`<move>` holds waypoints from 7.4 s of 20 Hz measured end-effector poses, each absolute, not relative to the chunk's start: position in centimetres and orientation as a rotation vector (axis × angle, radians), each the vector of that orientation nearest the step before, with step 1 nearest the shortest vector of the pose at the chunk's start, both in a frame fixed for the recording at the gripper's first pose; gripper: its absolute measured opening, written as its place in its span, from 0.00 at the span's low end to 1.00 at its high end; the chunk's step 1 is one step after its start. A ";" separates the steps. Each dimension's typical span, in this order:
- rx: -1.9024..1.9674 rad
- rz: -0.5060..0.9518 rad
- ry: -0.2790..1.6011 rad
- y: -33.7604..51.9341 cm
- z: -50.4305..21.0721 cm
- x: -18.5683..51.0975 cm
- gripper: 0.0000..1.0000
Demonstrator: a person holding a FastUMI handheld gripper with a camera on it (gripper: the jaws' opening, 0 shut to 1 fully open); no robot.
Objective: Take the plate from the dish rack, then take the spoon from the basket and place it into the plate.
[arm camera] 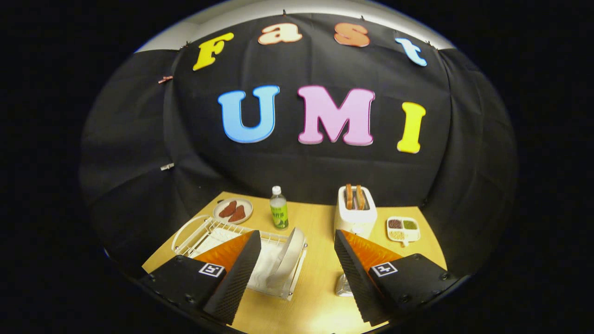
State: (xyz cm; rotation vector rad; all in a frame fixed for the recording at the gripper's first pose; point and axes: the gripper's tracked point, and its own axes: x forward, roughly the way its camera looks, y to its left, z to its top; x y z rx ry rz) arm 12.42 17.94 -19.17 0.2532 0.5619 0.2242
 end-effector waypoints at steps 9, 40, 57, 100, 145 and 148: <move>0.181 0.168 0.907 22.8 -31.3 15.6 0.99; -0.001 0.033 0.850 23.2 -26.3 18.7 0.27; 0.532 0.275 0.953 14.2 -26.7 0.0 0.27; 0.625 0.054 1.063 7.2 -42.4 -7.1 0.97; 0.320 0.158 0.811 4.5 -34.0 4.0 0.14; 0.376 0.160 0.767 4.6 -30.6 3.6 0.13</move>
